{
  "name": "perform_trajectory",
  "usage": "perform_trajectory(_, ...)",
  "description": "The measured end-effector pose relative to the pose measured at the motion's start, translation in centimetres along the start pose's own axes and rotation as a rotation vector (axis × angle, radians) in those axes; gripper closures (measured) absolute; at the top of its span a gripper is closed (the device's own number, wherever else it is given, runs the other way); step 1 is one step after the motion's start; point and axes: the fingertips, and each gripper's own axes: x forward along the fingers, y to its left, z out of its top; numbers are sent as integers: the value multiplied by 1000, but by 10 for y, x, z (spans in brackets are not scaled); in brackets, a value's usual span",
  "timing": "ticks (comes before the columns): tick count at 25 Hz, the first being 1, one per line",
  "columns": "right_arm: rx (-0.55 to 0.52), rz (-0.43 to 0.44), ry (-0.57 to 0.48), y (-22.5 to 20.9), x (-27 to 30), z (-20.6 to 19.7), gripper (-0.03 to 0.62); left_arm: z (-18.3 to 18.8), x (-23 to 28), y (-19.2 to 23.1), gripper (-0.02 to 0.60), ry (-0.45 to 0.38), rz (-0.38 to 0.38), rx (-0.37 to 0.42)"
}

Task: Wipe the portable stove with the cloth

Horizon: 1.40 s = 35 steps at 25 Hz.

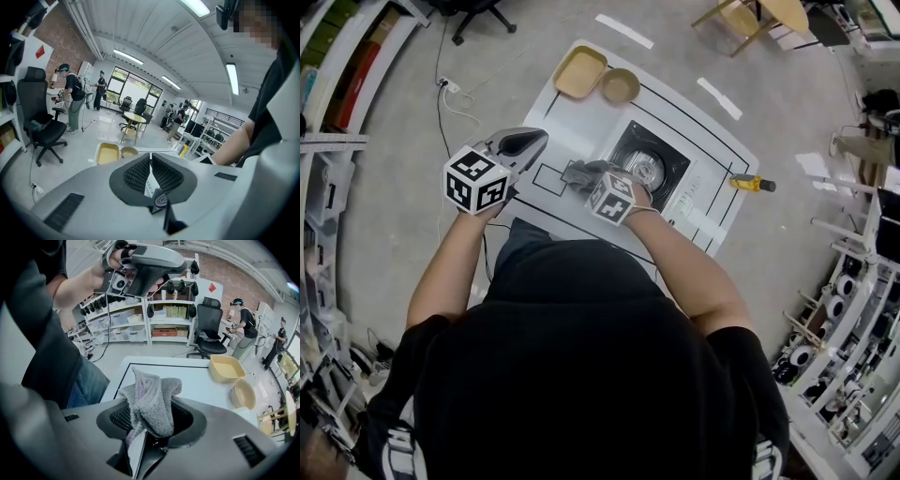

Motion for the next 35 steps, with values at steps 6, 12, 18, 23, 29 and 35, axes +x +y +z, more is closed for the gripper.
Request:
perform_trajectory(6, 27, -11, -11, -17, 0, -1, 388, 0, 8, 7, 546, 8, -1, -7)
perform_trajectory(12, 117, -62, -33, -65, -6, -5, 388, 1, 17, 10, 548, 27, -13, -13)
perform_trajectory(18, 209, -113, -65, -119, -10, -13, 388, 1, 30, 14, 548, 50, -19, -17)
perform_trajectory(23, 273, -150, -85, -157, -13, -21, 388, 1, 37, 18, 546, 67, -20, -18)
perform_trajectory(29, 418, -189, -150, -198, -20, -29, 388, 2, 46, 19, 548, 90, -27, -14)
perform_trajectory(35, 596, -213, -251, -235, -30, -41, 388, 5, 49, 22, 548, 108, -24, -12)
